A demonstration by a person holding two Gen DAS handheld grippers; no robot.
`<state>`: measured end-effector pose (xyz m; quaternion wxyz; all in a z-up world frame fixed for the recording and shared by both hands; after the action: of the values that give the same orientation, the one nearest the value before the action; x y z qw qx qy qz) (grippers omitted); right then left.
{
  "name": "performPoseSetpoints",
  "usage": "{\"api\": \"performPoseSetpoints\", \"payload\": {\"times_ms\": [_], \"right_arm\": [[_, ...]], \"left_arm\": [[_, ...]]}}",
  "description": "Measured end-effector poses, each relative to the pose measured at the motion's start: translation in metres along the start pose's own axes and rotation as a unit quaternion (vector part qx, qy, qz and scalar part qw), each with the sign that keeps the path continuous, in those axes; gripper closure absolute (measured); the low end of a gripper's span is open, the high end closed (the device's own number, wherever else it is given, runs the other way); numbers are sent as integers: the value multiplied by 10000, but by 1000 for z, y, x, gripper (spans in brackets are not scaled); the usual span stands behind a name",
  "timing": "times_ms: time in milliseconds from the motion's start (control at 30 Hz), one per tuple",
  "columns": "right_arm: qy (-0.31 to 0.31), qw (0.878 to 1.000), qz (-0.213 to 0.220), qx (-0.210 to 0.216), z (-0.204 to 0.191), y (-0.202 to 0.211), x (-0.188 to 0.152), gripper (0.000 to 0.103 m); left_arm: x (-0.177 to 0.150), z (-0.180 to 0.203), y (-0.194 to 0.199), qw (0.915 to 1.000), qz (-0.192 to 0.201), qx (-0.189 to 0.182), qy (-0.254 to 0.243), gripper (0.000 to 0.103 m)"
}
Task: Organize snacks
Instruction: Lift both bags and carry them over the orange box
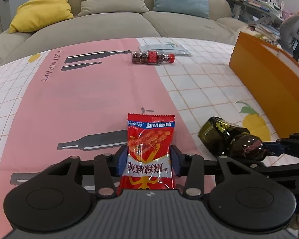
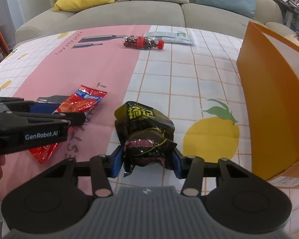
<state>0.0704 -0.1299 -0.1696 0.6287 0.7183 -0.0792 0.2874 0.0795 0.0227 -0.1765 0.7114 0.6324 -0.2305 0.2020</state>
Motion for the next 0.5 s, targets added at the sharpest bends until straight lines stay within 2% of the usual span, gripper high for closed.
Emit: {"api": "performPoseSetpoints", "payload": {"times_ms": [300,500], "right_arm": [[-8,9992,390,58,2,25,12,56],[-75,9973,727,41,15,52,26,57]], "left_arm": [[24,6,27,9989,119,-267,379,53],[49,18,45,9980,239,-451,366,53]]}}
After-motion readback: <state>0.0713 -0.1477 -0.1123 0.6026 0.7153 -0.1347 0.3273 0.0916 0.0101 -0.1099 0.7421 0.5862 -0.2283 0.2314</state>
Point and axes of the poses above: each gripper's, at about its wrist camera, not at the fingertips, and y roughly against the way its jaws point, z to its right, x to its top, the point moved 2 cm from there along -y, roughly the way its jaws point, and after that the axes turned 5 degrees about -z, right-handed, at the moved point
